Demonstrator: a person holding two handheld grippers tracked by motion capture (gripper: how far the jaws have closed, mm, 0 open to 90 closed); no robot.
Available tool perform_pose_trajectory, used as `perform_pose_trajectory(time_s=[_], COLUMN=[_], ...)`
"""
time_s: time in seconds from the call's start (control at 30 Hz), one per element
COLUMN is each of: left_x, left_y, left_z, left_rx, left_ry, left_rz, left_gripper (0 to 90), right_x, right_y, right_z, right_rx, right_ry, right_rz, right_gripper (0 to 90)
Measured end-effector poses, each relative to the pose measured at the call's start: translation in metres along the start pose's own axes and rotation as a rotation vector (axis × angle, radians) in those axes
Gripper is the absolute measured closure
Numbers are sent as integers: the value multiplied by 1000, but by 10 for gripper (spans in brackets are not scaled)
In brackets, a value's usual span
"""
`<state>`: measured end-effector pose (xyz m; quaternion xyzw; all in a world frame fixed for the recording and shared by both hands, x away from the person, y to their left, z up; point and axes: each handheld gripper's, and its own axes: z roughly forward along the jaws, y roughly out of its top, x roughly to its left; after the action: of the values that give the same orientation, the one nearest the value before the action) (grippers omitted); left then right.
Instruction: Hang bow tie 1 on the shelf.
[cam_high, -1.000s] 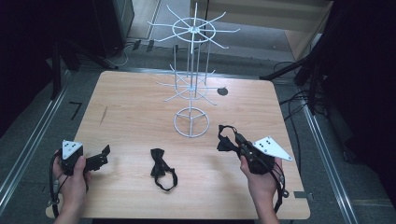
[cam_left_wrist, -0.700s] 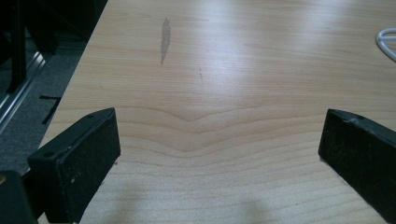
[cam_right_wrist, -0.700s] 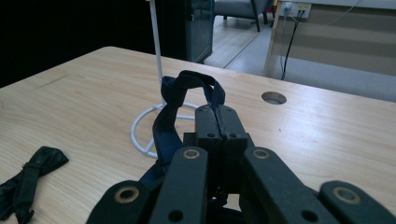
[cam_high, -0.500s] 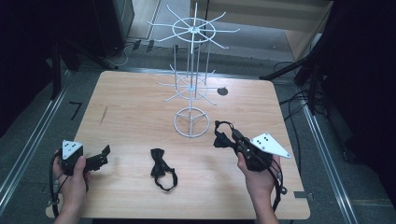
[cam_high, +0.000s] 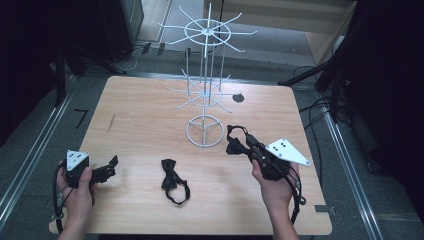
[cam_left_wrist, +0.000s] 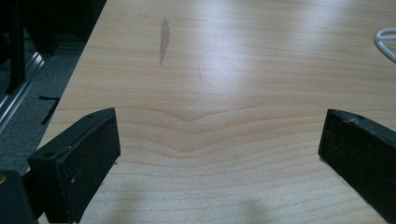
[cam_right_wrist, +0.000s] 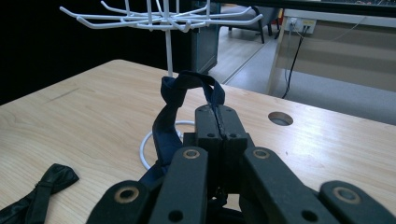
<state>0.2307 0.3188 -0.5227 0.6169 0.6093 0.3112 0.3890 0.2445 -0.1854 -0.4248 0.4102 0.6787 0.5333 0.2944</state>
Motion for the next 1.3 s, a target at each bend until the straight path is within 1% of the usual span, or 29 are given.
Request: perform_pose_trajectory(time_s=[0.47,1.3], left_x=[0,0], left_y=[0,0], left_z=[0,0], left_rx=[-1,1], left_ry=[-1,-1], left_rz=[4,6], left_gripper=[0,0], right_x=[4,10], right_y=[11,31], right_z=[0,3], right_rx=[-24,-61], right_ry=[6,22], right_rz=[-3,-27], right_gripper=[900,900])
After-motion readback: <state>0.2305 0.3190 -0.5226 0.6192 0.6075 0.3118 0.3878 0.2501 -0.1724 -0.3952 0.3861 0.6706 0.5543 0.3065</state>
